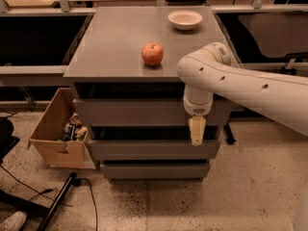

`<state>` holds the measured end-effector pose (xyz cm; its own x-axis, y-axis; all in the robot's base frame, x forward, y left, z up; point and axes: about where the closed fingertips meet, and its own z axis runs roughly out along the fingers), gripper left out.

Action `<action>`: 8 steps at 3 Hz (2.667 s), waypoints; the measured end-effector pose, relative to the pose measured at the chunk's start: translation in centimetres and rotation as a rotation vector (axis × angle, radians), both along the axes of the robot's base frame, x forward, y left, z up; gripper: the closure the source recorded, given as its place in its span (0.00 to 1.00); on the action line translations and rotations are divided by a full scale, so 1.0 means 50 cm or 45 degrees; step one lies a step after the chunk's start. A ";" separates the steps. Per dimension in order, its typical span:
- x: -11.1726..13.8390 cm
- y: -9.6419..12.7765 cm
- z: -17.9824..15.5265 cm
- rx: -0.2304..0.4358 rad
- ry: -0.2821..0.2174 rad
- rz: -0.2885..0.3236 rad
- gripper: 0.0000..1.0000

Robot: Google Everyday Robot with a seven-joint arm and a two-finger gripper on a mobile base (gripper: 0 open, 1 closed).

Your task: Open top drawer

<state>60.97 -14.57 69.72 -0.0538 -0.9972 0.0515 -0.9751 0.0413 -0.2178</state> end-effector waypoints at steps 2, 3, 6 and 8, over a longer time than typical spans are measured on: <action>0.056 -0.008 0.002 0.038 0.002 -0.043 0.00; 0.034 -0.002 -0.030 0.104 0.033 -0.097 0.17; -0.036 -0.008 -0.061 0.180 0.108 -0.199 0.94; -0.037 -0.008 -0.027 0.180 0.108 -0.199 1.00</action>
Offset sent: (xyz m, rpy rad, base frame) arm 0.0451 -0.0056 0.0098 0.0436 -0.0106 -0.0487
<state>59.14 -14.96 68.39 -0.2098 -0.9747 -0.0776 -0.9690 0.2179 -0.1164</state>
